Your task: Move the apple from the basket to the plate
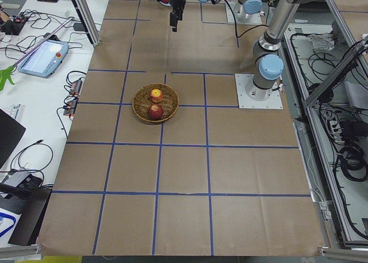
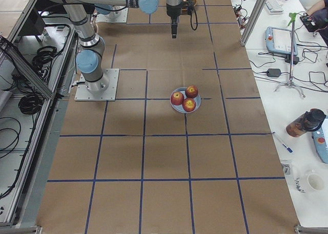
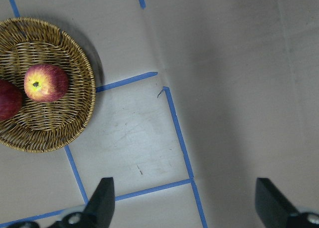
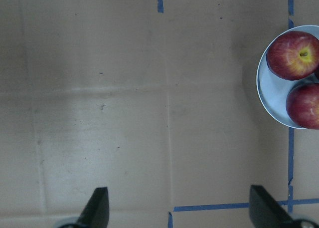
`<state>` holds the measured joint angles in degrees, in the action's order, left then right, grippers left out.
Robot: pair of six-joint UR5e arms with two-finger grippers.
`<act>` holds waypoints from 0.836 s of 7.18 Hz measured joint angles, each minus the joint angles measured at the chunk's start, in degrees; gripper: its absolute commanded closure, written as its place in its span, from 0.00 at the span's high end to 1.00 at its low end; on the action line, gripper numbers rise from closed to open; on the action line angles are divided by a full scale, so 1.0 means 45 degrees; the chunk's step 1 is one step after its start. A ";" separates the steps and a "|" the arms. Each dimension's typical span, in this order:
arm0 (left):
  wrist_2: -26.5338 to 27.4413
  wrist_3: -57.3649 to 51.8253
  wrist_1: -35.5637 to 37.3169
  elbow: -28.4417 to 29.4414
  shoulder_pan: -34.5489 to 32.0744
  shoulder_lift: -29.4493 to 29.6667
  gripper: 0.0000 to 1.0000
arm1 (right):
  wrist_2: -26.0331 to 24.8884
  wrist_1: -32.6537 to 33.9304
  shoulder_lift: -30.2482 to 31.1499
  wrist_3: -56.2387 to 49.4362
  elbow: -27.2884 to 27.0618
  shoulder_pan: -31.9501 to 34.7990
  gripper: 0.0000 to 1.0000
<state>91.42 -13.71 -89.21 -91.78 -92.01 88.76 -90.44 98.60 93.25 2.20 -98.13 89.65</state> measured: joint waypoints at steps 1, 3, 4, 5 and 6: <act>-0.0001 0.0000 0.0000 0.0003 0.0003 0.0002 1.00 | 0.0000 0.0001 0.0000 0.0000 -0.0001 0.0000 1.00; 0.0002 0.0000 0.0000 0.0003 0.0016 -0.0004 1.00 | 0.0000 -0.0002 0.0004 0.0000 0.0007 -0.0004 1.00; 0.0010 0.0003 0.0000 0.0004 0.0016 -0.0003 1.00 | 0.0000 -0.0006 0.0008 0.0000 0.0005 -0.0007 1.00; 0.0014 0.0008 0.0000 0.0031 0.0024 0.0033 1.00 | 0.0000 -0.0003 0.0009 0.0000 0.0003 -0.0006 1.00; -0.0010 0.0013 -0.0005 0.0094 0.0037 0.0118 1.00 | 0.0000 -0.0003 0.0010 0.0000 0.0004 -0.0004 1.00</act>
<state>91.37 -13.65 -89.23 -91.35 -91.85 89.29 -90.44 98.59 93.29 2.20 -98.11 89.63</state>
